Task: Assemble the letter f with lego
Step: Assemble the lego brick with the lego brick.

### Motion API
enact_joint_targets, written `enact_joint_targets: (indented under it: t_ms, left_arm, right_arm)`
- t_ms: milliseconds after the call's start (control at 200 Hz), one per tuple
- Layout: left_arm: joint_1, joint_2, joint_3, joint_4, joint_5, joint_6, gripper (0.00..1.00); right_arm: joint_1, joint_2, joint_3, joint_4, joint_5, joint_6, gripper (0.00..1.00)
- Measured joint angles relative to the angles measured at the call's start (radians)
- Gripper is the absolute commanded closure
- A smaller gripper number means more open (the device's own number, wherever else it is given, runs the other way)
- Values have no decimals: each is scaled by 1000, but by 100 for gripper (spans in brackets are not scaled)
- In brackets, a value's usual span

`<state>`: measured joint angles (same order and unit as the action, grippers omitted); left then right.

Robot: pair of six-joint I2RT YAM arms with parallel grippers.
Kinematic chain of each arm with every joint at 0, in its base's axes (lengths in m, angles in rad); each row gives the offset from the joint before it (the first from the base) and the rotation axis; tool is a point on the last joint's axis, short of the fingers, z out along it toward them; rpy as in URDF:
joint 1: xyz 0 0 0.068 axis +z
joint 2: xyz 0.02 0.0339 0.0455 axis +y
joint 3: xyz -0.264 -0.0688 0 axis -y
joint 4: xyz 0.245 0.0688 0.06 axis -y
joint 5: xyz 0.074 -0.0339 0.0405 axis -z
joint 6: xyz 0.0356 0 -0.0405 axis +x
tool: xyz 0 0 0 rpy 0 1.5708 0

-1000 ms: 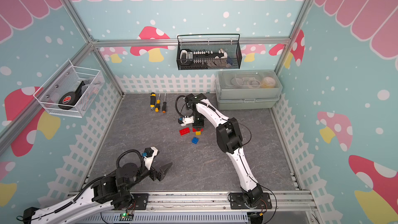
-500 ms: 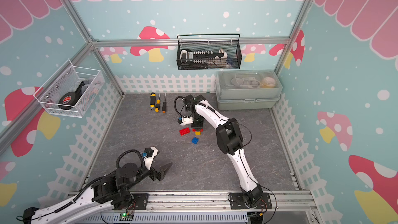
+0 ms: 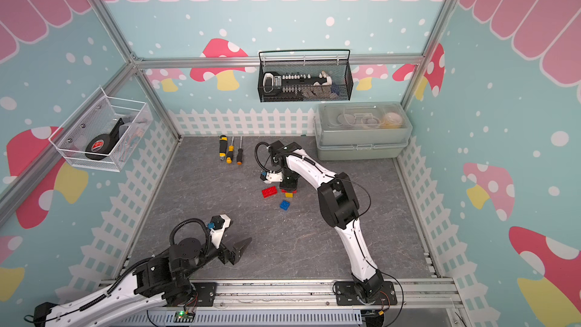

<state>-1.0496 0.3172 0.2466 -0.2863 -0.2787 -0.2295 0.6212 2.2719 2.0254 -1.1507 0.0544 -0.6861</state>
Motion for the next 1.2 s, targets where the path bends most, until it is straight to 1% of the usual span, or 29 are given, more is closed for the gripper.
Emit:
enact_joint_targets:
  t_ms: [205,550,665,735,775,991,1201]
  left_arm:
    - [0,0,0,0,3,2,1]
    - [0,0,0,0,3,2,1]
    - [0,0,0,0,3,2,1]
    - [0,0,0,1,3,2,1]
    - [0,0,0,1,3,2,1]
    - [0,0,0,3,6,2,1]
    - [0,0,0,6,6,2,1]
  right_arm:
    - [1,-6,-10,11,3,4,69]
    - [1,23,-23,21,-3,15,52]
    - [1,23,-23,23,-18,20,45]
    - [1,23,-23,26,-25,27,37]
    - [1,23,-23,28,-30,29,34]
    - [1,10,-23,45,-60,44,32]
    - [5,-87,-18,52,-108,27,31]
